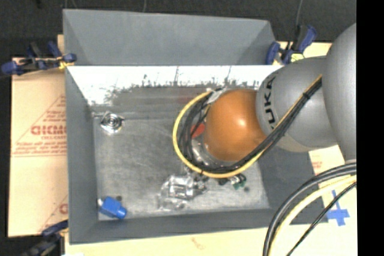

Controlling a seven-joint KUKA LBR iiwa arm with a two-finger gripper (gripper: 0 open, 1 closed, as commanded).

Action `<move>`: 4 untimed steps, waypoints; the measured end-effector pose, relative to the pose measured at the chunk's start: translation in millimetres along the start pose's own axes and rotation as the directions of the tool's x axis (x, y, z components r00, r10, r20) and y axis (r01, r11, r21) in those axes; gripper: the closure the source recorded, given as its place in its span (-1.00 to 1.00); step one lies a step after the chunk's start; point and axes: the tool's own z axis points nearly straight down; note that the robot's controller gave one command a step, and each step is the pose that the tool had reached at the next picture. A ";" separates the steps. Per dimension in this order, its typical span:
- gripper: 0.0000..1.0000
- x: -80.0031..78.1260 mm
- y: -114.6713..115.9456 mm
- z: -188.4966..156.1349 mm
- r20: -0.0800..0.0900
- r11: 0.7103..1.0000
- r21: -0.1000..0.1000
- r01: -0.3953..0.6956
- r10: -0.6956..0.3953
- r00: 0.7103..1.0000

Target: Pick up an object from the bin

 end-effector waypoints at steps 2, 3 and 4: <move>1.00 0.2 0.0 0.1 0.000 1.000 0.000 -0.001 0.001 1.000; -1.00 1.9 0.6 2.1 -0.006 1.000 -0.002 -0.002 0.002 1.000; 1.00 0.3 0.0 0.2 -0.001 1.000 0.000 -0.003 0.003 1.000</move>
Offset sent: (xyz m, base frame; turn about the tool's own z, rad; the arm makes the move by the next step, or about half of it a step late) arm 0.0000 0.0000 0.0000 0.0000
